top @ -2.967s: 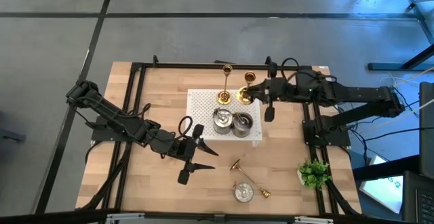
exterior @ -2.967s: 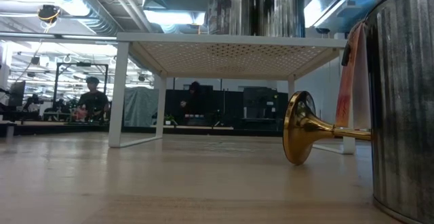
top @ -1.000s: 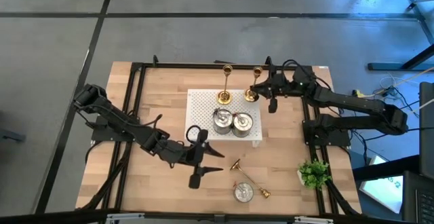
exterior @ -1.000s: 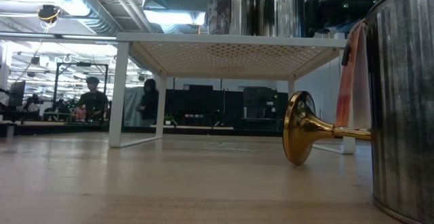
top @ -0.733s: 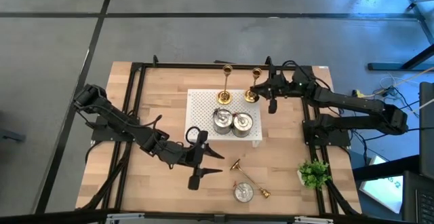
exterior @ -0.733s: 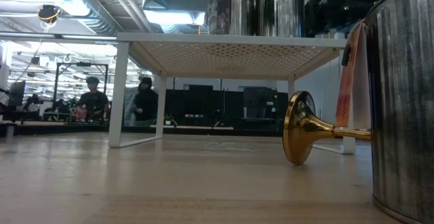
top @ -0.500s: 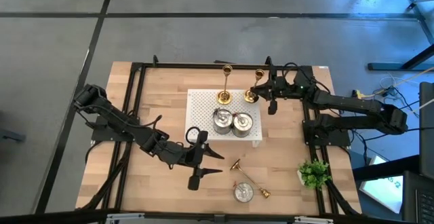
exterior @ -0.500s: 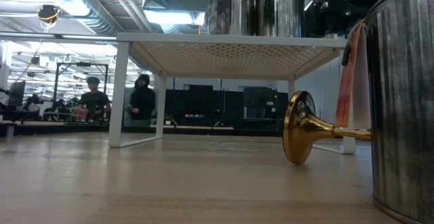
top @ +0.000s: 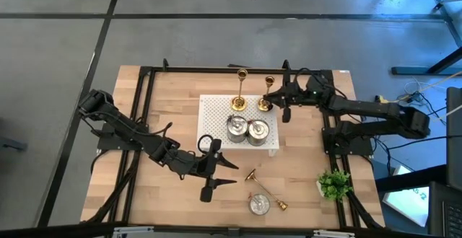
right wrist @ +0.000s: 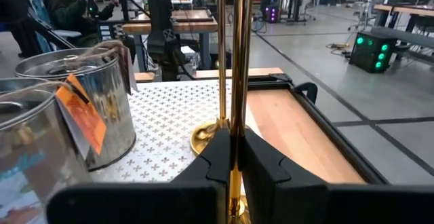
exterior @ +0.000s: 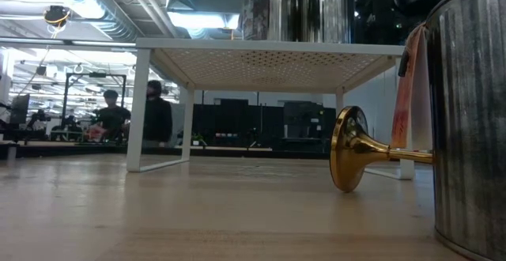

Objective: Pick & Place candle stick holders
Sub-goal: Put the left gold candle holder on the shelf aligned with the other gold candle holder

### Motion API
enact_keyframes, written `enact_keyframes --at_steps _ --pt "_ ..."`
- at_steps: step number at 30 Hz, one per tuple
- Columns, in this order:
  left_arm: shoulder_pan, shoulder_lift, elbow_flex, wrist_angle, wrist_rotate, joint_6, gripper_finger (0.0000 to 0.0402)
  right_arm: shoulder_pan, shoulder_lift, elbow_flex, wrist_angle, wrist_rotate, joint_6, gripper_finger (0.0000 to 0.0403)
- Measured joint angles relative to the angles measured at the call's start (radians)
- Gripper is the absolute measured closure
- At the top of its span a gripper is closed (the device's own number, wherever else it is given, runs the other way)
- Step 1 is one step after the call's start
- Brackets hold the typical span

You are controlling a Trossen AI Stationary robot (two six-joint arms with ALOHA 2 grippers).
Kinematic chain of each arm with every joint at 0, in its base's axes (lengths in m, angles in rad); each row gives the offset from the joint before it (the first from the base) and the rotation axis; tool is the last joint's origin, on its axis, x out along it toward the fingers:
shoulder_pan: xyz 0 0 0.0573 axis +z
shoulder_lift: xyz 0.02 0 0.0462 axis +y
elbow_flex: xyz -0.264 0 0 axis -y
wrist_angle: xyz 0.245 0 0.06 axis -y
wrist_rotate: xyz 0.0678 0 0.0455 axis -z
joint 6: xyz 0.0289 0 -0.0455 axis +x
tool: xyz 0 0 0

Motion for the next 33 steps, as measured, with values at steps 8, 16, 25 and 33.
enact_keyframes --at_steps 8,16,25,33 --pt "0.000 0.000 0.000 -0.008 0.000 0.006 0.0210 0.000 0.039 0.000 0.045 0.000 0.007 0.0382" --pt "0.000 0.000 0.000 -0.023 0.000 -0.001 0.0209 0.000 0.046 0.000 0.055 0.000 0.007 0.0382" --pt "0.000 0.000 0.000 -0.022 0.000 -0.001 0.0208 0.000 0.046 0.000 0.050 0.000 0.004 0.0382" --pt "0.000 0.000 0.000 -0.024 0.000 -0.001 0.0209 0.000 0.046 0.000 0.047 0.000 0.004 0.0382"
